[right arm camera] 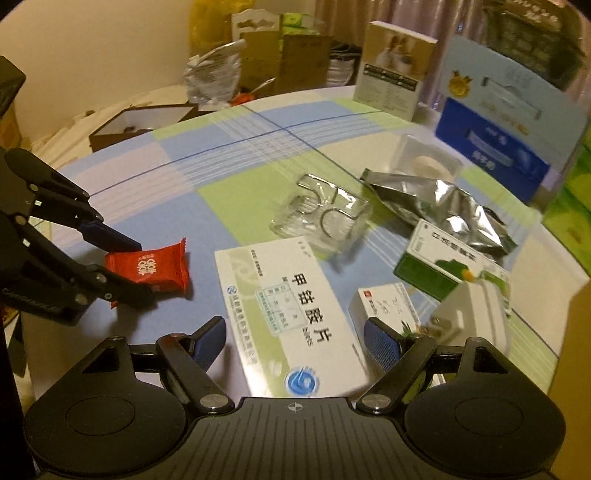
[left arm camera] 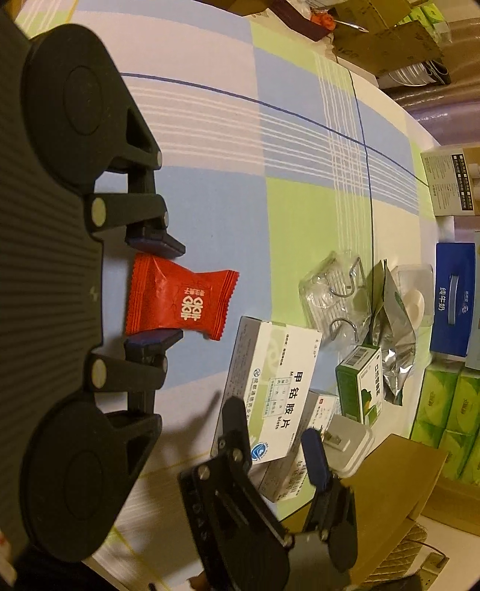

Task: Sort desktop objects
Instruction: 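Lift the red candy packet with the left tool while the right tool grasps the white medicine box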

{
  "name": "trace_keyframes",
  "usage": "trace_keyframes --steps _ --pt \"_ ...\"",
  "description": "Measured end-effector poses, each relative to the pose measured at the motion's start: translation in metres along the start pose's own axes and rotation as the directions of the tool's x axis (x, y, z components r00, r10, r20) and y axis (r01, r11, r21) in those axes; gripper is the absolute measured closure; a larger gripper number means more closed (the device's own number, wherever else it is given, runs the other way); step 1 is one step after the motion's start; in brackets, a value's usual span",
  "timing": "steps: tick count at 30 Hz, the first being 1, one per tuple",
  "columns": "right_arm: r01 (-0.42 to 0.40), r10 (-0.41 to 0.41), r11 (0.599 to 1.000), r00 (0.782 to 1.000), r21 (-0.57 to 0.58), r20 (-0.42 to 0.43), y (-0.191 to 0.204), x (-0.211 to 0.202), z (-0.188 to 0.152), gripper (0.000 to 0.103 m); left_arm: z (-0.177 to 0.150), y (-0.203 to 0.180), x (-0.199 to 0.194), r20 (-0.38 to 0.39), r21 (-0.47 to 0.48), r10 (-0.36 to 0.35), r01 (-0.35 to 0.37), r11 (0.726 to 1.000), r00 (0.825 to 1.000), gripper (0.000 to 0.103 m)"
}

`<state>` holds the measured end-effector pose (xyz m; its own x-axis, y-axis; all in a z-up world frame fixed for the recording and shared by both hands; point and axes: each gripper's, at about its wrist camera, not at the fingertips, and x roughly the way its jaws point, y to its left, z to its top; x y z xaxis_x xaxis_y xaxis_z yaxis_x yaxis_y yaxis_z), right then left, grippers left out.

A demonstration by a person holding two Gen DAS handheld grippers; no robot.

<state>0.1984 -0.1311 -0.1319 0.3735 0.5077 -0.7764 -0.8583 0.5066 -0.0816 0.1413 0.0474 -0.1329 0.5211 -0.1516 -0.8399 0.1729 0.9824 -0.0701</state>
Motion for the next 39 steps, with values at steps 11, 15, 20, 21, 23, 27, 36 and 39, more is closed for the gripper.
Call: trace_keyframes --steps 11,15,20,21,23,27,36,39 --pt "0.082 -0.061 0.966 0.994 0.244 -0.096 0.011 -0.017 -0.022 0.033 -0.005 -0.007 -0.001 0.014 0.004 0.013 -0.013 1.000 1.000 0.062" --pt "0.144 -0.105 0.891 0.988 0.431 -0.114 0.027 -0.044 -0.046 0.033 -0.010 -0.014 -0.002 0.024 0.018 -0.004 0.003 1.000 1.000 0.054" --pt "0.152 -0.133 0.894 0.988 0.422 -0.074 0.042 -0.052 -0.062 0.031 -0.012 -0.017 0.000 0.043 0.031 0.018 -0.019 0.999 0.999 0.054" --pt "0.160 -0.144 0.896 0.987 0.415 -0.070 0.041 -0.051 -0.063 0.031 -0.012 -0.016 0.000 0.047 0.019 0.021 -0.022 1.000 0.999 0.054" --pt "0.165 -0.153 0.895 0.986 0.415 -0.061 0.042 -0.052 -0.064 0.031 -0.011 -0.013 0.001 0.057 -0.002 0.031 -0.031 1.000 0.998 0.054" --pt "0.165 -0.158 0.902 0.986 0.398 -0.050 0.043 -0.048 -0.064 0.030 -0.007 -0.011 0.005 0.067 -0.021 0.052 -0.050 0.999 0.996 0.059" --pt "0.163 -0.163 0.906 0.986 0.391 -0.034 0.040 -0.039 -0.055 0.030 -0.005 -0.010 0.002 0.042 0.015 0.070 -0.071 0.997 0.997 0.078" --pt "0.161 -0.159 0.903 0.987 0.399 -0.039 0.039 -0.039 -0.057 0.030 -0.010 -0.013 -0.002 0.043 0.020 0.066 -0.067 0.998 0.997 0.078"
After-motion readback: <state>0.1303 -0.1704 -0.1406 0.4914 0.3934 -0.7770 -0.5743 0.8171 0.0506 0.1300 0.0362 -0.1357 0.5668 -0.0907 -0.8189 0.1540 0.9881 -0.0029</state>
